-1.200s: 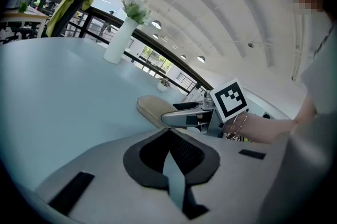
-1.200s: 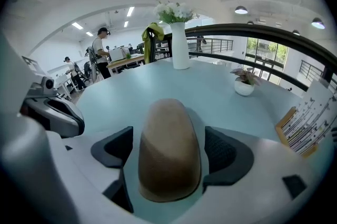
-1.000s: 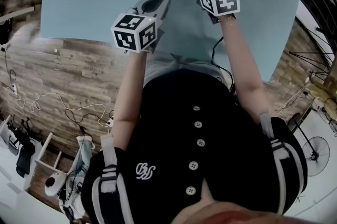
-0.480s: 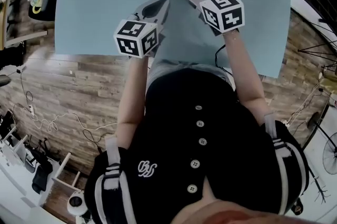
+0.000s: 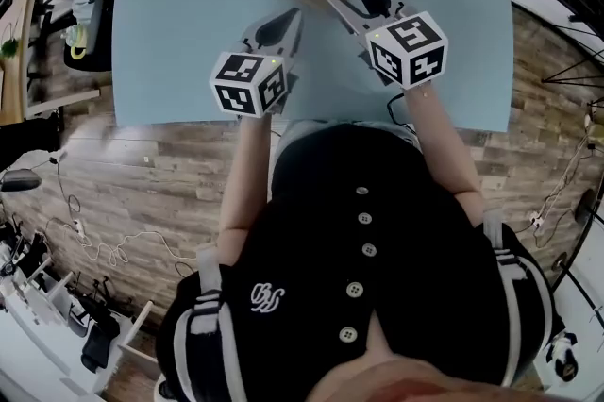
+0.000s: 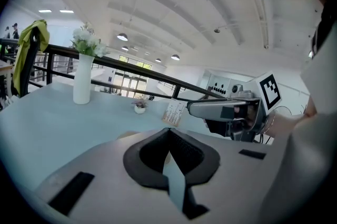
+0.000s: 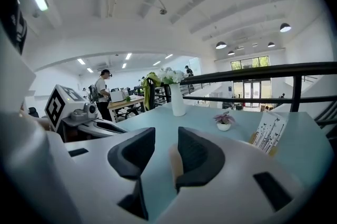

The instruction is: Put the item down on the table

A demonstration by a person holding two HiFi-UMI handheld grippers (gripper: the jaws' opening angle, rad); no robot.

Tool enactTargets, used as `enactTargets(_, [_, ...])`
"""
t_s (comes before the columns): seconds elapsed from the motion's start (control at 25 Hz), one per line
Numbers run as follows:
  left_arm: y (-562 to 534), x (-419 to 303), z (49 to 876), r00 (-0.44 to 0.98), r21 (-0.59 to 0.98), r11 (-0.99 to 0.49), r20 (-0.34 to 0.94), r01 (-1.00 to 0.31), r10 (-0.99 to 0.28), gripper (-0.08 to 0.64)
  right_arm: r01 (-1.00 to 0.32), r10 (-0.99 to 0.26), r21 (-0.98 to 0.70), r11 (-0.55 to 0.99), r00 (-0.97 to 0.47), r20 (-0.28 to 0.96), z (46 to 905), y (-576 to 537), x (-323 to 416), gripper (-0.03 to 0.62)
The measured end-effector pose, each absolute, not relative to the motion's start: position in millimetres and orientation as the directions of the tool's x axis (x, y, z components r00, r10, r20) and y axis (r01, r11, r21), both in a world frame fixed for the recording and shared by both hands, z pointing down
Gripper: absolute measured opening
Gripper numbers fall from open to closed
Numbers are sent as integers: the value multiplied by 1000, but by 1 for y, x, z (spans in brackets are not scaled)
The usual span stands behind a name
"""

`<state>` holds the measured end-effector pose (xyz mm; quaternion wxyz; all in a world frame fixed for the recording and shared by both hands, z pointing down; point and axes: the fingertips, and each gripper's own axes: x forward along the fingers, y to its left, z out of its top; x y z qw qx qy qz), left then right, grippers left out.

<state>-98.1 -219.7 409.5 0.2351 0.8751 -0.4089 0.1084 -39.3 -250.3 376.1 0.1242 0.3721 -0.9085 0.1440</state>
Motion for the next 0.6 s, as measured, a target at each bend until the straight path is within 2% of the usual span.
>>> enactTargets(0.12, [-220,-94,409,666,323,-582,366,-746,-650,9,-726,-666,-186,662,-684,298,375,-246,-34,104])
enactTargets(0.24, [-217,-87,404,691,330,-608,335,-723,-640,9,-726,-673,-224,650,-687,275,374,-239,-30,84])
enactTargets(0.4, [-213,-77,407,706,328,-625,345,-708,-618,9,-731,-682,-250,635,-683,262,377,-231,-24,12])
enactTargets(0.6, [-206,-73,415,712,336,-629,371,-701,-596,9,-703,-638,-308,641,-712,295,391,-217,-32,11])
